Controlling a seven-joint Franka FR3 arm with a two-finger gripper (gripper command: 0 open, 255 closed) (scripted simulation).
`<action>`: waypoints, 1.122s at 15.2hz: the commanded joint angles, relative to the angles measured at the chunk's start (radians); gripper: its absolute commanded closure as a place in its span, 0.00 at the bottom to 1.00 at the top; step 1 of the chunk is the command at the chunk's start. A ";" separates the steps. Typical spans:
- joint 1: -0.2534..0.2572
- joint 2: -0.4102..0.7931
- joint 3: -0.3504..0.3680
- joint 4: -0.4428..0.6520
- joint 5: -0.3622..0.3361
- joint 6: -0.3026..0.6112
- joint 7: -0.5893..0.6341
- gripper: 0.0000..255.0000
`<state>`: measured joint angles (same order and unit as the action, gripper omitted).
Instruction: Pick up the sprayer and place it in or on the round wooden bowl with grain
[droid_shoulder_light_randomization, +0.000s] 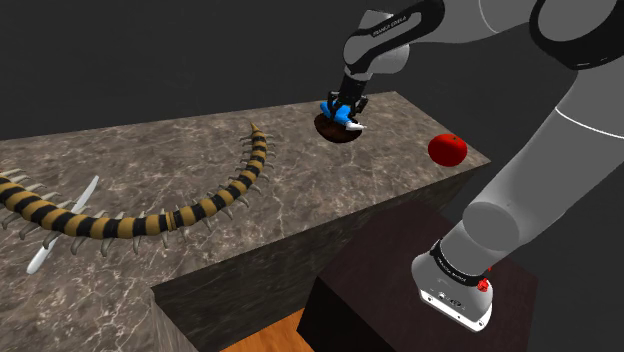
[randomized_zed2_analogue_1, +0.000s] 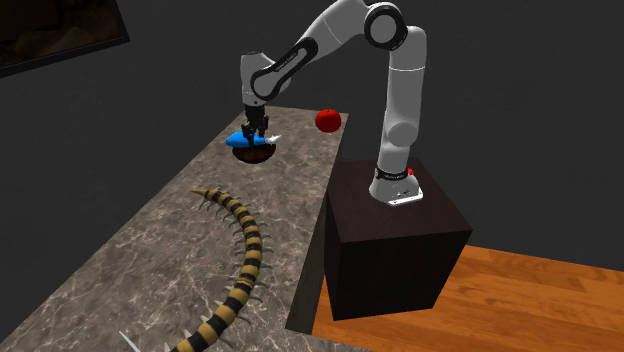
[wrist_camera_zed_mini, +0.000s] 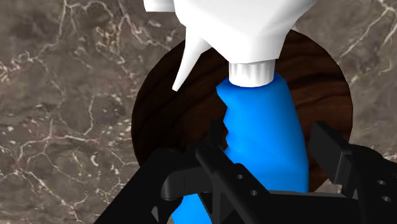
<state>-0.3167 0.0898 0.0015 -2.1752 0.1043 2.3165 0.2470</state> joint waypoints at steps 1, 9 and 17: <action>0.000 0.016 0.000 -0.008 0.002 0.025 -0.003 1.00; 0.000 0.037 0.001 -0.020 0.006 0.057 -0.007 1.00; 0.000 0.037 0.001 -0.020 0.006 0.057 -0.007 0.00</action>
<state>-0.3163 0.1264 0.0026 -2.1950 0.1099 2.3735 0.2402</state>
